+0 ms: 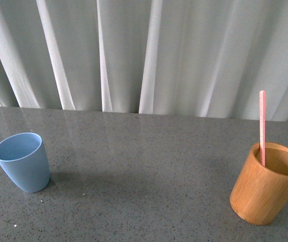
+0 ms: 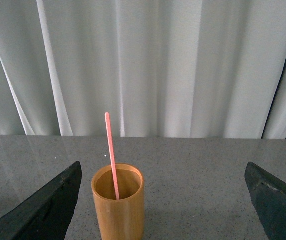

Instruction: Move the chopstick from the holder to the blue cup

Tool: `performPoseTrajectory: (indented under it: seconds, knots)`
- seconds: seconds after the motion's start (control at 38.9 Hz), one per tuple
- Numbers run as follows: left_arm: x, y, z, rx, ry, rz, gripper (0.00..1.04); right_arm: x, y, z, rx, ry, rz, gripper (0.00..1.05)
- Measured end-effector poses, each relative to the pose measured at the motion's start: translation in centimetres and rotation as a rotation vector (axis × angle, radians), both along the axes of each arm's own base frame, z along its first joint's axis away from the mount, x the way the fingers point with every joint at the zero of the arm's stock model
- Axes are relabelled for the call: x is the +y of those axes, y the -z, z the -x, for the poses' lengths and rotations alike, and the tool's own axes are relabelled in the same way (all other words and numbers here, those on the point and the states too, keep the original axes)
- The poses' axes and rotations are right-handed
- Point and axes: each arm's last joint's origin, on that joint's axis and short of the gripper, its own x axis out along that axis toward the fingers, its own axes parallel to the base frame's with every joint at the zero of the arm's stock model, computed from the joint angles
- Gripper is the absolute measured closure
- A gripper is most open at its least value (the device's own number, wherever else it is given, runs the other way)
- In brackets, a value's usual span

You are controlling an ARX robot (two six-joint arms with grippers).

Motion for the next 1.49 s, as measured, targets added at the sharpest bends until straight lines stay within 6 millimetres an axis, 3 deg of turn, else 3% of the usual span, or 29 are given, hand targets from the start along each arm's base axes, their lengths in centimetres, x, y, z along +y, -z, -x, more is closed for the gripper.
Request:
performPoseTrajectory:
  seconds: [0.15,0.36,0.67,0.98,1.28,1.49]
  knots:
    - [0.4,-1.0,-4.6,0.167,0.030,-0.037,0.07,0.0,0.0,0.0,0.000,0.000,0.000,0.10]
    - [1.0,-2.1,-10.4,0.246,0.035,-0.116,0.07,0.0,0.0,0.0,0.000,0.000,0.000,0.10]
    - [1.8,1.6,-16.3,0.393,0.012,-0.160,0.07,0.0,0.0,0.0,0.000,0.000,0.000,0.10]
    - [1.9,3.6,-19.4,0.433,0.006,-0.170,0.07,0.0,0.0,0.0,0.000,0.000,0.000,0.10]
    - [1.9,6.4,-20.7,0.489,0.005,-0.179,0.07,0.0,0.0,0.0,0.000,0.000,0.000,0.10]
    - [2.0,7.2,-22.1,0.502,-0.009,-0.195,0.07,0.0,0.0,0.0,0.000,0.000,0.000,0.10]
